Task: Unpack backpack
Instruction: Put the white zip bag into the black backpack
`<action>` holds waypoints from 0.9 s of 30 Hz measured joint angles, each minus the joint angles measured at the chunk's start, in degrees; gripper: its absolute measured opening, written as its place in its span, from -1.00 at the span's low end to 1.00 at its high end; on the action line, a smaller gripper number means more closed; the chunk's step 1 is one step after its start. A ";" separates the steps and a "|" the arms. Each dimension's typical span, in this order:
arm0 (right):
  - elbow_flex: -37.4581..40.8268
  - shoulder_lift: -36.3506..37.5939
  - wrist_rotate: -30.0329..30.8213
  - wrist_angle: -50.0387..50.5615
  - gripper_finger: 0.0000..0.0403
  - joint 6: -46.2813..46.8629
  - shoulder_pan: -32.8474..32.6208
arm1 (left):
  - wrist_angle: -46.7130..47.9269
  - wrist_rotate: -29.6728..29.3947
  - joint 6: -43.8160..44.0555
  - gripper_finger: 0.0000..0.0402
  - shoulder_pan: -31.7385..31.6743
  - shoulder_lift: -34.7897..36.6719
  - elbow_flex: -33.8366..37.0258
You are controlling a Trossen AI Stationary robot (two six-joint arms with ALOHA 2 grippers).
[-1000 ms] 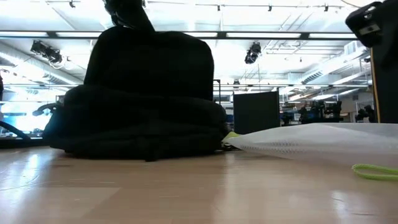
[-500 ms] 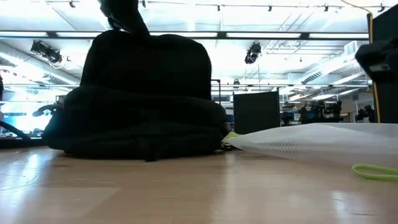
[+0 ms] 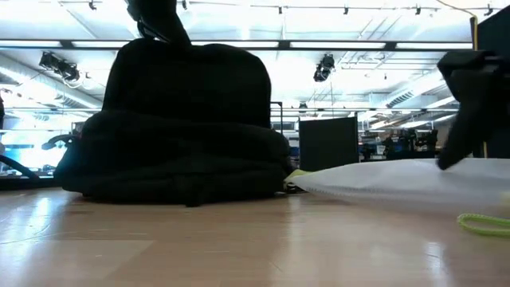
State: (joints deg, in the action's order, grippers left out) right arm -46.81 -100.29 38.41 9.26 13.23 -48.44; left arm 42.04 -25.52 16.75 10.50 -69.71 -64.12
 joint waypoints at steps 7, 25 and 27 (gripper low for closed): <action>-0.37 -3.19 1.03 -1.20 0.48 0.33 3.71 | -0.02 0.16 0.02 -1.00 0.01 0.00 0.00; -2.28 -1.86 1.25 4.44 -0.97 -3.52 5.38 | 0.13 0.14 0.02 -1.00 0.01 0.00 0.02; -5.23 -1.86 4.19 8.21 -0.99 -5.48 5.86 | 0.13 0.12 0.02 -1.00 0.01 0.00 0.04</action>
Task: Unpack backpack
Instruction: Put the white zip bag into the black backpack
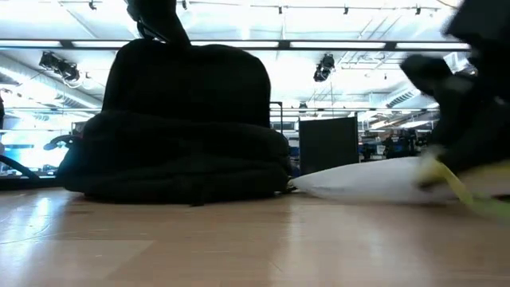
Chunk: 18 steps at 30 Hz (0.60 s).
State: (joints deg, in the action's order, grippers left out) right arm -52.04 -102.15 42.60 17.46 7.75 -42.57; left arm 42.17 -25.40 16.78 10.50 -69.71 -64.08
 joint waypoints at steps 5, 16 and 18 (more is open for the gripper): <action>-11.02 0.00 6.28 8.27 -1.00 -7.71 2.17 | -0.07 -0.25 -0.94 -1.00 -0.01 0.00 0.01; -34.35 0.09 12.44 19.69 -1.00 -25.78 5.38 | -0.50 -0.47 -1.45 -1.00 0.00 0.00 0.03; -37.73 0.09 13.71 21.13 -1.00 -28.56 6.01 | -0.60 -0.49 -1.46 -1.00 0.00 0.00 0.03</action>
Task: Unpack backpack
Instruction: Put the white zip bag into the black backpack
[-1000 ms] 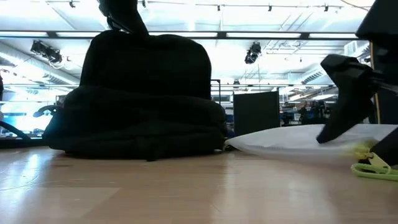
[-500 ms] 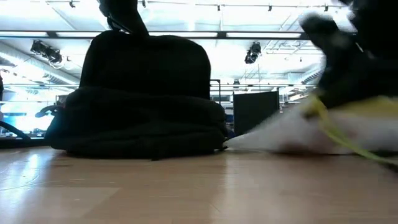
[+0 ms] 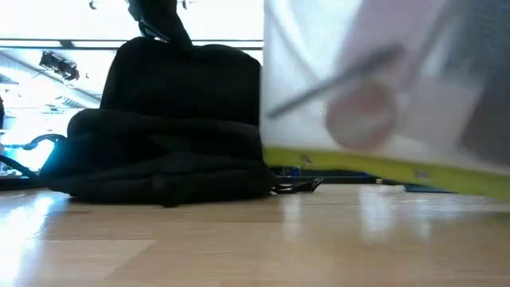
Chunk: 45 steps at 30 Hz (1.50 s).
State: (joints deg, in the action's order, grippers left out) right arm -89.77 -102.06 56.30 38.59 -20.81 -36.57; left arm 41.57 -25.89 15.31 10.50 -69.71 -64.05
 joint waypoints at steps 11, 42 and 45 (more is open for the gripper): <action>-12.51 0.09 1.40 3.16 -1.00 -10.82 5.19 | -2.60 -0.22 -0.07 -1.00 0.00 0.00 0.00; -21.29 0.09 -20.16 4.87 -1.00 -8.29 17.82 | -6.64 -0.13 -2.07 -1.00 0.00 -0.04 -8.92; -17.31 0.09 -25.61 2.06 -1.00 -6.83 19.88 | -7.17 -0.10 -2.28 -1.00 0.00 -0.05 -8.92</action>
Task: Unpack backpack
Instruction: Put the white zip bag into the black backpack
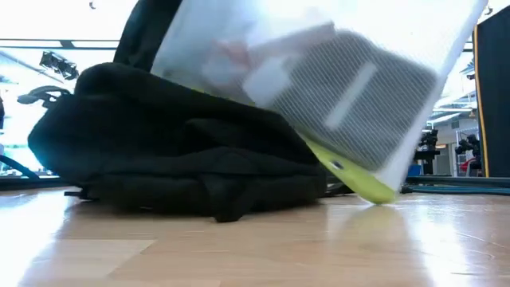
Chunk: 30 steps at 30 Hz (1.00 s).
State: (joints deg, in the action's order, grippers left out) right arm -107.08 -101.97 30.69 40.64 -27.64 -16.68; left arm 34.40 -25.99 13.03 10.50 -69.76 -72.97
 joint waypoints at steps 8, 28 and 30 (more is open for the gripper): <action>13.77 -0.02 -9.35 -15.01 -1.00 0.22 6.04 | -5.03 2.67 -1.12 -1.00 -0.01 -0.36 -0.18; 24.32 -0.02 -15.45 -22.56 -1.00 2.60 8.43 | 24.80 -0.34 9.08 -1.00 3.07 0.18 -0.01; 24.32 -0.02 -15.43 -22.54 -1.00 2.97 8.43 | 26.88 -3.54 12.34 -1.00 5.11 1.04 0.25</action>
State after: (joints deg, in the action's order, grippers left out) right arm -82.76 -102.00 15.26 18.11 -24.67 -8.25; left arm 61.29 -29.54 25.36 15.61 -68.73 -72.72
